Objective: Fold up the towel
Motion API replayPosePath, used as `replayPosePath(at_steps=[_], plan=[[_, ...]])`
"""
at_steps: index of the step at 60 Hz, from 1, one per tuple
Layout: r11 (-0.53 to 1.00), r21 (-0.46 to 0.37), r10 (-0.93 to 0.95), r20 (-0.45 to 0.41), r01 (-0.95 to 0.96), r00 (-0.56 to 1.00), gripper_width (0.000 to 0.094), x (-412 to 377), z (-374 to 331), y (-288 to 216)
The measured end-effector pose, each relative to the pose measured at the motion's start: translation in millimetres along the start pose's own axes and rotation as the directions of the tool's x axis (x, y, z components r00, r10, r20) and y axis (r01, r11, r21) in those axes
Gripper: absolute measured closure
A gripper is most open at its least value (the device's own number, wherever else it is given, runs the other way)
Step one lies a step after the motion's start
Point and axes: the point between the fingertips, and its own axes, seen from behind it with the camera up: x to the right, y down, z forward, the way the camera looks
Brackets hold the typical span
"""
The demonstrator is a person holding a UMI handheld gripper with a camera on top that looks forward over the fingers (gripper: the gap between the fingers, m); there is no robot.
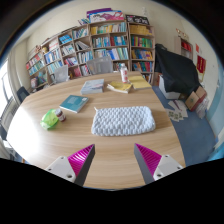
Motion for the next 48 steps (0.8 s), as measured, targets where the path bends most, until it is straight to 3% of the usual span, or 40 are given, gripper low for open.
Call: replayPosePath(at_steps=[11,25,41,48], plan=[[1.0,-0.012,-0.022,0.088,0.023,0.996,0.0113,-29.9,62.4,-29.4],[0.993,-0.052,-0.091,0.189,0.103,0.978,0.0112,-86.4,202.1,-73.8],[0.978,-0.118,-0.164,0.086,0.174,0.983,0.0132,-102.1,343.6,-61.5],[0.954,-0.186,-0.228,0.063,0.236,0.972,0.0236,-92.5,369.4,-28.2]])
